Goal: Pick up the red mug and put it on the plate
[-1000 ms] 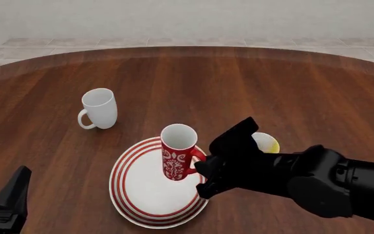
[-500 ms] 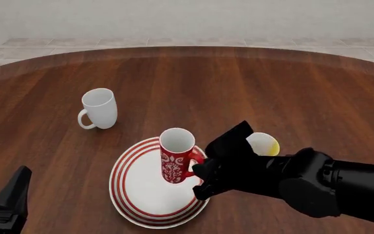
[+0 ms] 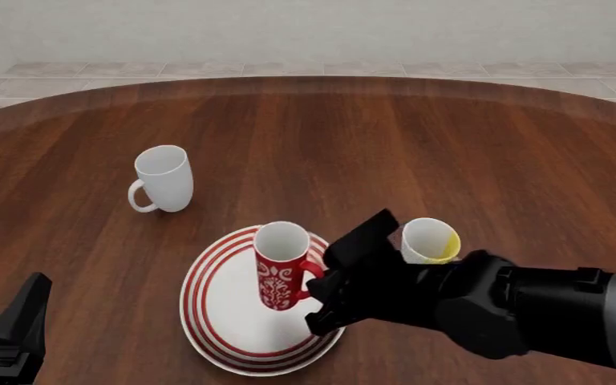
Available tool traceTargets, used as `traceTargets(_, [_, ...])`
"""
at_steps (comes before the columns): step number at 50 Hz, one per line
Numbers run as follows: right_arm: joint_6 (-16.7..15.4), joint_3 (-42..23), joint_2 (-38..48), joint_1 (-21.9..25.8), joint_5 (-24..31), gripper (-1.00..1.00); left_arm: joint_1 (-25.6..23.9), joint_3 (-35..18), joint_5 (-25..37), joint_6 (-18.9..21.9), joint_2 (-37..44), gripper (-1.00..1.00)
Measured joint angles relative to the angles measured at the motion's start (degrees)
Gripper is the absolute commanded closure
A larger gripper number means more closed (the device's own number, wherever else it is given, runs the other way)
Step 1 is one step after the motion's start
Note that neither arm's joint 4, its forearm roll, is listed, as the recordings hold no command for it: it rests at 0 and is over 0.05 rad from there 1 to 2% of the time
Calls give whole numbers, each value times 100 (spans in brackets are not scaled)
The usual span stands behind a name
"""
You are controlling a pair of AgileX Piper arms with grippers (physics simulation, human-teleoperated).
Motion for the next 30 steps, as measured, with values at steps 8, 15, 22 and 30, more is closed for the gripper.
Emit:
traceTargets(8, [-1,-18,125,13,-80,100,1,-4,2,-6,-1,-100])
traceTargets(15, [-8,-37,218,0,-130,100,4,-15,1,-7,7,-100])
traceTargets(22, [-28,-39,291,-29,-179,100,6,-18,-5,-3,12,-100])
traceTargets(30, [-35,-34,391,-48,-264,100,9,-23,-4,1,14,-100])
